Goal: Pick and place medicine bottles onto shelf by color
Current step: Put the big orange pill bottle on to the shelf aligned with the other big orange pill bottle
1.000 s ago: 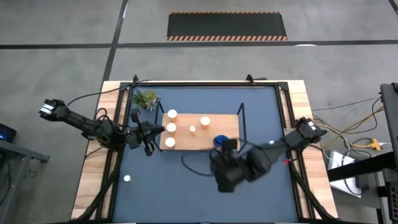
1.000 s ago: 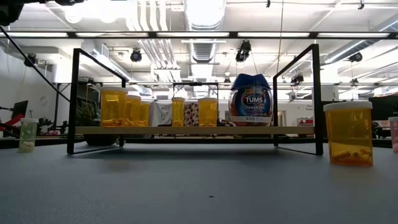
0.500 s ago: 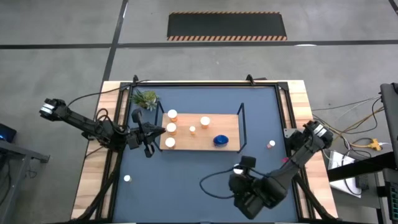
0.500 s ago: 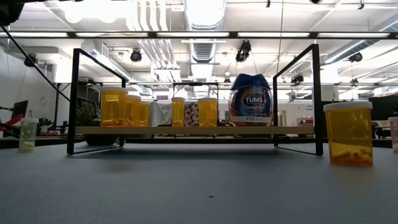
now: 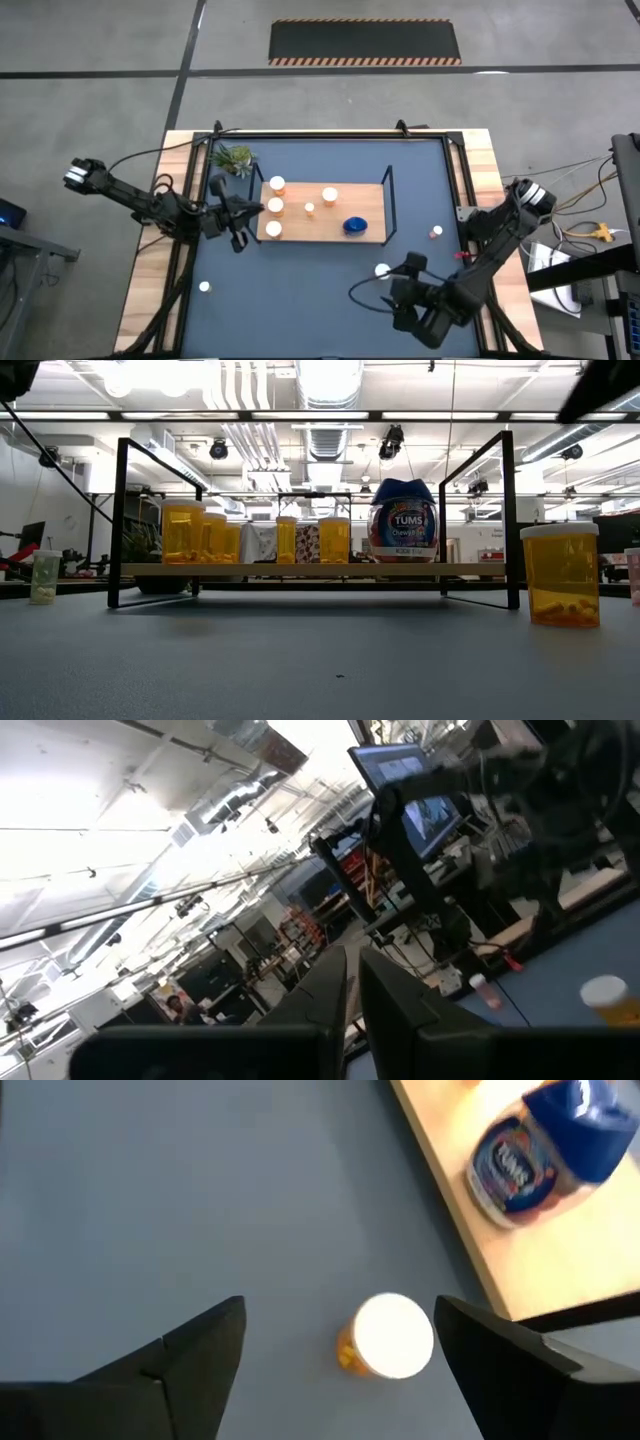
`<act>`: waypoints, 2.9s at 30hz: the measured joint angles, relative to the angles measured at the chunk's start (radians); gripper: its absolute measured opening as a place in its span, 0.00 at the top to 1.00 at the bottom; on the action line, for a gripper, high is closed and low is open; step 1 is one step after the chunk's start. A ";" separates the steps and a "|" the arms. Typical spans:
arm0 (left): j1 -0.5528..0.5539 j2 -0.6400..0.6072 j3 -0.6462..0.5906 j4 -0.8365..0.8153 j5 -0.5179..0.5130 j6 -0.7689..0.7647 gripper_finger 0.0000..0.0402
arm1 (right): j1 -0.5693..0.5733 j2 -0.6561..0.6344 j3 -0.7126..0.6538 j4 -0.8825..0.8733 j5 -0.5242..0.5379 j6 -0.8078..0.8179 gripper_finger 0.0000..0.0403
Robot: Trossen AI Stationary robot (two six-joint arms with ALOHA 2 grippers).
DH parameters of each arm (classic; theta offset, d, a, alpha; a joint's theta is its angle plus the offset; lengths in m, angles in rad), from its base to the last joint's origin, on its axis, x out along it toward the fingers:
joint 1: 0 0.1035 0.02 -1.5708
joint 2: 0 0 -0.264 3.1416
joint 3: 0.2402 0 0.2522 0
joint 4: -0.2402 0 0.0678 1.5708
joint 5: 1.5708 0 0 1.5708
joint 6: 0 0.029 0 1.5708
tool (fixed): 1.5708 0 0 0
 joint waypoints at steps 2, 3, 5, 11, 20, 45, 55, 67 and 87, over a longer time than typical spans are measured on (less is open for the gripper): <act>0.000 -0.001 0.001 0.009 0.001 0.001 0.96 | 0.000 -0.037 -0.080 0.077 0.000 -0.002 0.23; 0.000 -0.001 0.003 0.009 0.001 0.001 0.96 | 0.000 -0.055 -0.121 0.117 -0.001 -0.001 0.23; 0.000 0.000 0.006 0.010 0.001 0.001 0.96 | 0.000 -0.096 -0.201 0.183 -0.001 0.011 0.23; 0.000 0.000 0.006 0.029 0.001 0.002 0.96 | -0.001 -0.186 -0.411 0.419 0.036 0.057 0.24; 0.000 0.002 0.006 0.025 0.002 0.002 0.96 | -0.003 -0.193 -0.517 0.511 0.062 0.066 0.24; 0.000 0.003 0.005 0.025 0.003 0.001 0.96 | -0.036 -0.043 -0.506 0.672 0.095 0.027 0.47; 0.000 0.004 0.005 0.025 0.003 -0.002 0.96 | -0.036 -0.057 -0.405 0.668 0.071 -0.008 0.52; 0.000 0.004 0.003 0.025 0.003 -0.008 0.96 | -0.098 -0.056 -0.055 0.514 0.065 -0.235 0.52; 0.000 0.011 0.002 0.025 0.006 -0.009 0.96 | -0.524 -0.042 0.188 0.358 -0.218 -0.654 0.52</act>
